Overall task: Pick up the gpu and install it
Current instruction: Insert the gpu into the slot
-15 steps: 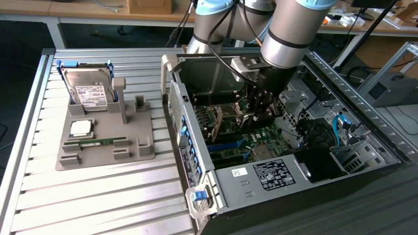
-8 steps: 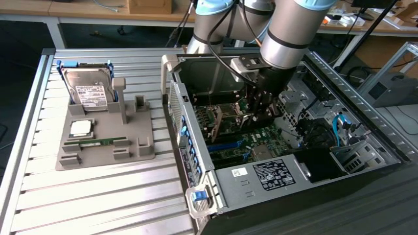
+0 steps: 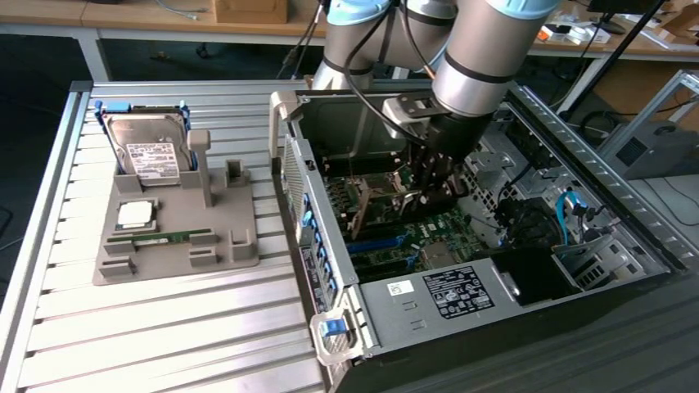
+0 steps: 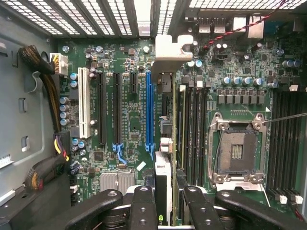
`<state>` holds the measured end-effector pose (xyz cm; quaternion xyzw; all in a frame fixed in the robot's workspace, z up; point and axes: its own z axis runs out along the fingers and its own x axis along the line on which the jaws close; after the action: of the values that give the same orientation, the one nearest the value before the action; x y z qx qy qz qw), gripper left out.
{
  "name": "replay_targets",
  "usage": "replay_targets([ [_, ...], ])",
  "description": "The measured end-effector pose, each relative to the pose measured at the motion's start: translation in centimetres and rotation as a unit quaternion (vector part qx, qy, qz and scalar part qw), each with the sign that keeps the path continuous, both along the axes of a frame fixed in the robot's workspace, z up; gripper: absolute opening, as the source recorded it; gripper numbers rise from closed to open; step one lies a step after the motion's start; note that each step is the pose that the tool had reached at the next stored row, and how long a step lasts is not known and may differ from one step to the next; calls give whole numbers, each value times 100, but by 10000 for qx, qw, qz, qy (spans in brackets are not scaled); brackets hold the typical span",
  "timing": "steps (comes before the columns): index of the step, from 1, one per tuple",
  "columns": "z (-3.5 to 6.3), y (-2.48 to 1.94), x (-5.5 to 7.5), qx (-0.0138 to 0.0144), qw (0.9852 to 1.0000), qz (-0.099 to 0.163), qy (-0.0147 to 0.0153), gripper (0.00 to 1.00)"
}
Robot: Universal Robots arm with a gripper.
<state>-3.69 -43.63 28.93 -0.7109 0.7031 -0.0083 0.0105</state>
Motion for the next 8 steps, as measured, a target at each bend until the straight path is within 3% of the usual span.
replay_targets([
  [8,-18,0,-47,-3,10000,1,0,27],
])
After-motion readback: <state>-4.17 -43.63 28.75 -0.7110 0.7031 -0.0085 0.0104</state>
